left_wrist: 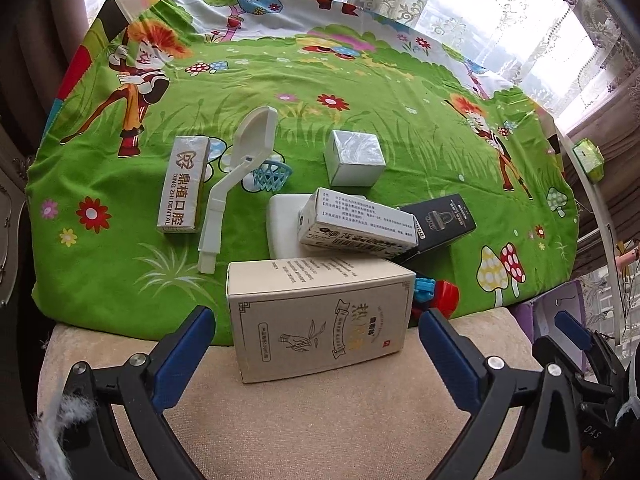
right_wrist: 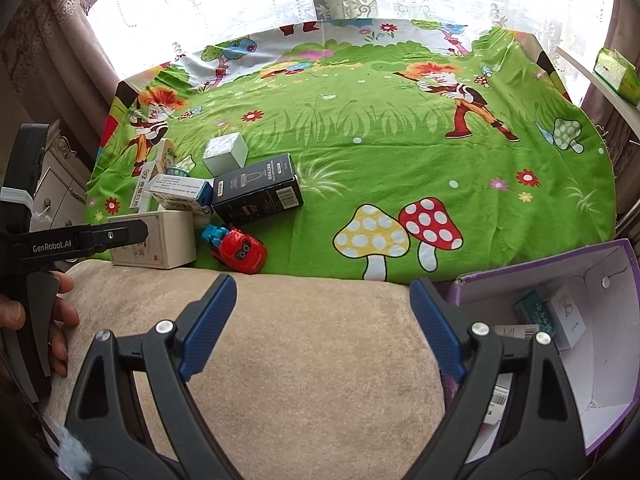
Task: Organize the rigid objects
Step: 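Grasp white printed medicine box with right tool while left holds beige box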
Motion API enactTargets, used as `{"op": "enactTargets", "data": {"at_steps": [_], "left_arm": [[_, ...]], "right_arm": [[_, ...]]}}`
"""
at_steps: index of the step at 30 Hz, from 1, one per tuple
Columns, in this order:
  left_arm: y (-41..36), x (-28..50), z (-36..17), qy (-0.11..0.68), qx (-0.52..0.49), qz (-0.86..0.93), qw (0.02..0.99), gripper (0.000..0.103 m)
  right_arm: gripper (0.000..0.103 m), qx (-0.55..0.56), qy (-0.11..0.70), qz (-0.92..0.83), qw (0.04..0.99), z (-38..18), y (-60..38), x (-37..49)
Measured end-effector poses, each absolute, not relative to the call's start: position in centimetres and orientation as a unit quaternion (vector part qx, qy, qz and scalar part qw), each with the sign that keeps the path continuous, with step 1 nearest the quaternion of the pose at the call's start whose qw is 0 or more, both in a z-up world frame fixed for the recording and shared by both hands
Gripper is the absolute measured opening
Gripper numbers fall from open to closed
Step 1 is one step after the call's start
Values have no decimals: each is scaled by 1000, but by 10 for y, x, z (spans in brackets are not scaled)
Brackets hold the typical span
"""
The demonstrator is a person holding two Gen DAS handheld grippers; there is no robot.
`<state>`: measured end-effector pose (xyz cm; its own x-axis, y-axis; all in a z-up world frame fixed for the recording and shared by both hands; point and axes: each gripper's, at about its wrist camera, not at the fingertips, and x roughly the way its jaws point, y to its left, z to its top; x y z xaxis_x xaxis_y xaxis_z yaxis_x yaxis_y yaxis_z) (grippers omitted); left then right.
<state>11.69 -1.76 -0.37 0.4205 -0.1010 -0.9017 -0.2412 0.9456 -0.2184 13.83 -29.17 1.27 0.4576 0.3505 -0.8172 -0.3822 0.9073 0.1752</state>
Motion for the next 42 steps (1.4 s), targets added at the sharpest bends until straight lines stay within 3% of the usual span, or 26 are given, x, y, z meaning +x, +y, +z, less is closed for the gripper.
{"op": "enactTargets", "data": {"at_steps": [14,42], "left_arm": [[-19,135,-23,574,-164,34,801,103],[53,68,-4,477,-264,89,834,102]], "right_arm": [[90,-44,476,228,848,12,-267,142],[90,-37,480,294,826,15,-158,167]]}}
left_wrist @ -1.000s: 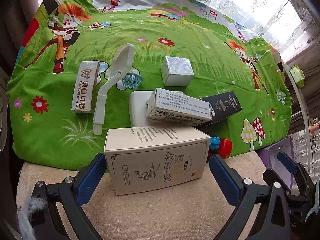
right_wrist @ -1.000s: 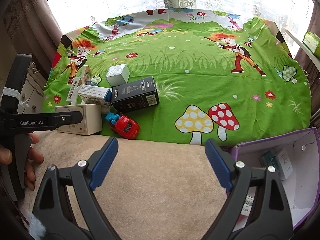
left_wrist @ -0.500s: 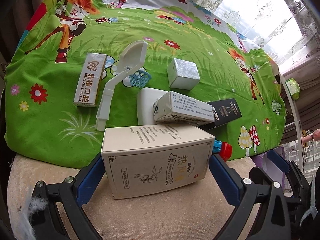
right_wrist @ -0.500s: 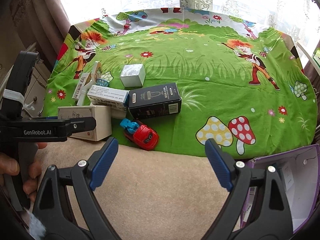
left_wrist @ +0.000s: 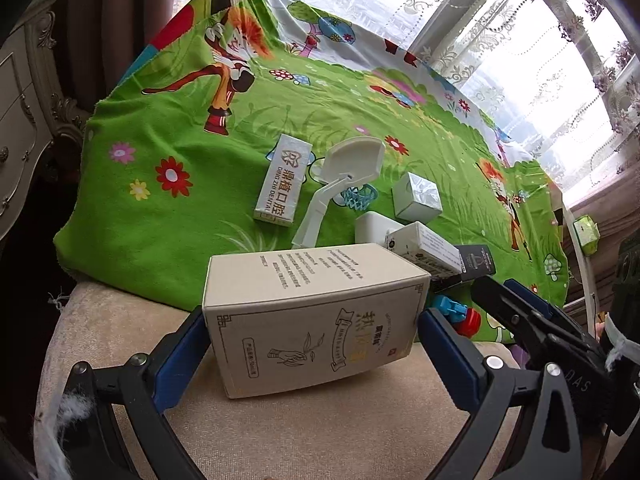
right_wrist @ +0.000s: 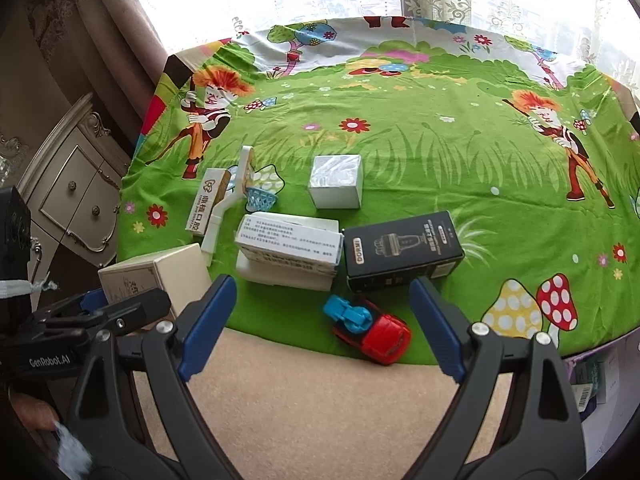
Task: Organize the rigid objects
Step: 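Grasp white printed medicine box with right tool while left holds beige box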
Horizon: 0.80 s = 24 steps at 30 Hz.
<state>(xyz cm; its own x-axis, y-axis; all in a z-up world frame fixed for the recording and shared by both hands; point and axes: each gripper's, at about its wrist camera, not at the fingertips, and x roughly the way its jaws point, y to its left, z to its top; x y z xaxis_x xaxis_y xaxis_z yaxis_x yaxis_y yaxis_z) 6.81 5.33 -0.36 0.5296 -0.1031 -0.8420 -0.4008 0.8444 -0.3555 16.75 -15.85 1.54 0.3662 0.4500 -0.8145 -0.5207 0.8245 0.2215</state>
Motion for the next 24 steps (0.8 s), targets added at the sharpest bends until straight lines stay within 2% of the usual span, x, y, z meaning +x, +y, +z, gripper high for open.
{"op": "enactTargets", "data": {"at_steps": [18,22,24], "left_arm": [[56,64,-8,469,-266,99,837,102],[56,65,-9,469,-265,99,837,102],[55,65,-9,468,-263,100,838,102]], "right_arm": [[90,-35,513,278,812,-7,-109,191],[78,-47,510,275,814,-9,-106,188],[78,-50,507,278,815,-8,-105,187]]}}
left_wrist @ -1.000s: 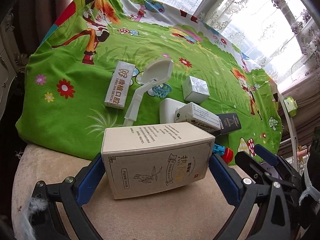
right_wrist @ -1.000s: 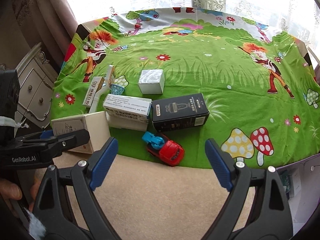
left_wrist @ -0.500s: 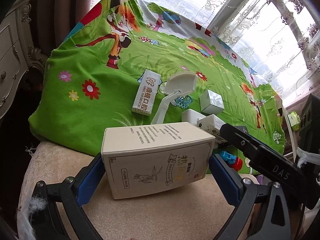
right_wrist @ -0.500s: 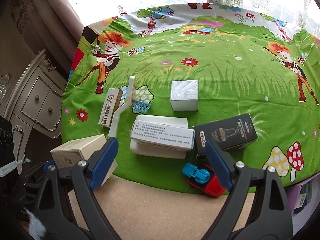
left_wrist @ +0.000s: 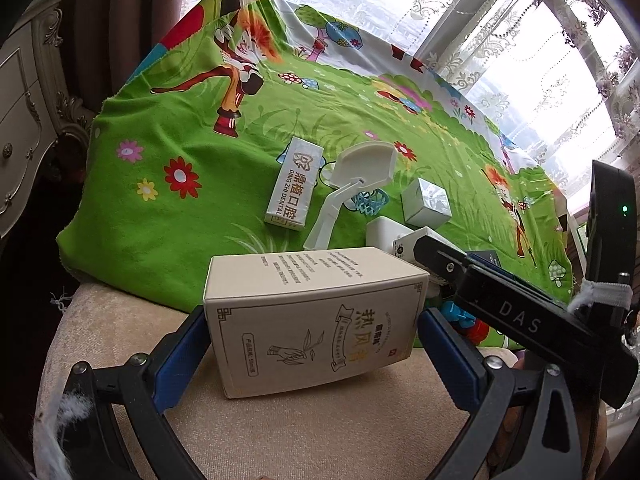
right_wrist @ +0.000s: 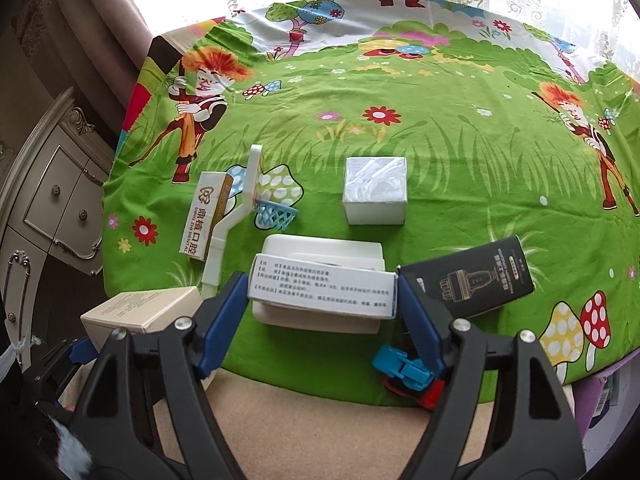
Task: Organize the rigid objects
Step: 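Grasp white printed medicine box with right tool while left holds beige box, then carry both boxes into the purple box and open both tools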
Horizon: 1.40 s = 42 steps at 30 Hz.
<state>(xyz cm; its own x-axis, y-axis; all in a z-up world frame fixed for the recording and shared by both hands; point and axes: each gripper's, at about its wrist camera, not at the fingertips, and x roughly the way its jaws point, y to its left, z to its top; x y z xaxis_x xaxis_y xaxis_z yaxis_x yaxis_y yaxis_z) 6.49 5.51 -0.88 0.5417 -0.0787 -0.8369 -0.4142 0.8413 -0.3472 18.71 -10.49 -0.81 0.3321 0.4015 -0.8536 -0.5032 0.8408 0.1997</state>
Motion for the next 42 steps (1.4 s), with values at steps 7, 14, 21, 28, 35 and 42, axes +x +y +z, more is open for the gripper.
{"op": "enactTargets", "data": {"at_steps": [7,14,21,28,35,42], "left_arm": [[51,65,-5,461,-257,95,844,102],[38,68,3,458,-225,93,855,102],[19,74,12,460,-188,82,864,102],[-6,85,17,469,-162,62,866,102],[-40,100,25,473,-136,35,870,102],[-82,110,33,471,-110,0,875,102]], "right_arm": [[78,-46,484,280,828,1,-112,179],[78,-34,462,272,843,13,-134,170],[78,-18,449,258,855,23,-164,164],[78,12,447,240,862,29,-200,162],[78,38,442,212,871,36,-237,161],[78,63,436,181,879,38,-284,158]]}}
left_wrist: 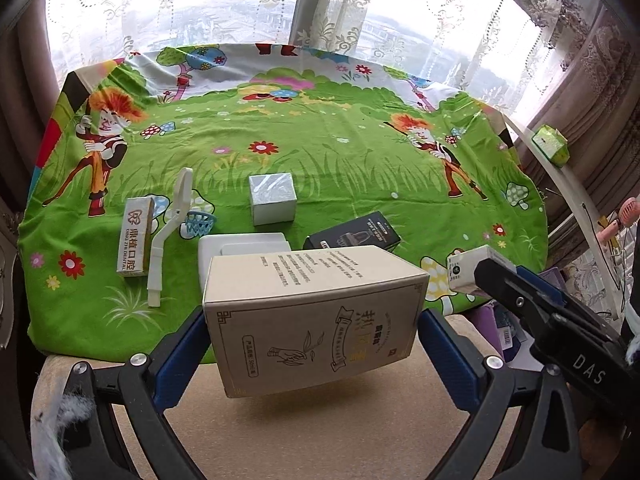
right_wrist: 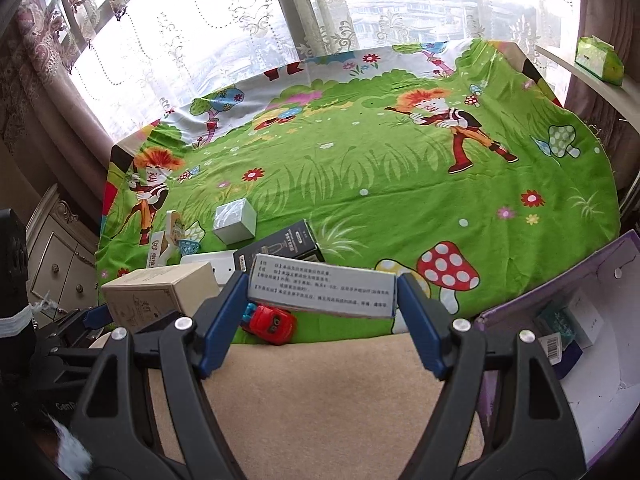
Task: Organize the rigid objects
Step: 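Carry both boxes into the purple box and open both tools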
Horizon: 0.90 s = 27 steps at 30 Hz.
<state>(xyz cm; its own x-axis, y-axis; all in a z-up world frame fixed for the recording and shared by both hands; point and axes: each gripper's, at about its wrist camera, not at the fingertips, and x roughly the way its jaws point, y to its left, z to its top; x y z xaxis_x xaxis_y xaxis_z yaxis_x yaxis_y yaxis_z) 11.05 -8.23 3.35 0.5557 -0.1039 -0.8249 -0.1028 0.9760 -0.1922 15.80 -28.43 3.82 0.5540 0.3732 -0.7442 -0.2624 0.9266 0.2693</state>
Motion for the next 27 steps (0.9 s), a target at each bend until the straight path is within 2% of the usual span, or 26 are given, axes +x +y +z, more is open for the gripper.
{"op": "enactTargets", "data": {"at_steps": [27], "left_arm": [[-269,123,34,484,3,-241,841,102]], "right_arm": [[78,113,432,-4,895,24,-485,110]]}}
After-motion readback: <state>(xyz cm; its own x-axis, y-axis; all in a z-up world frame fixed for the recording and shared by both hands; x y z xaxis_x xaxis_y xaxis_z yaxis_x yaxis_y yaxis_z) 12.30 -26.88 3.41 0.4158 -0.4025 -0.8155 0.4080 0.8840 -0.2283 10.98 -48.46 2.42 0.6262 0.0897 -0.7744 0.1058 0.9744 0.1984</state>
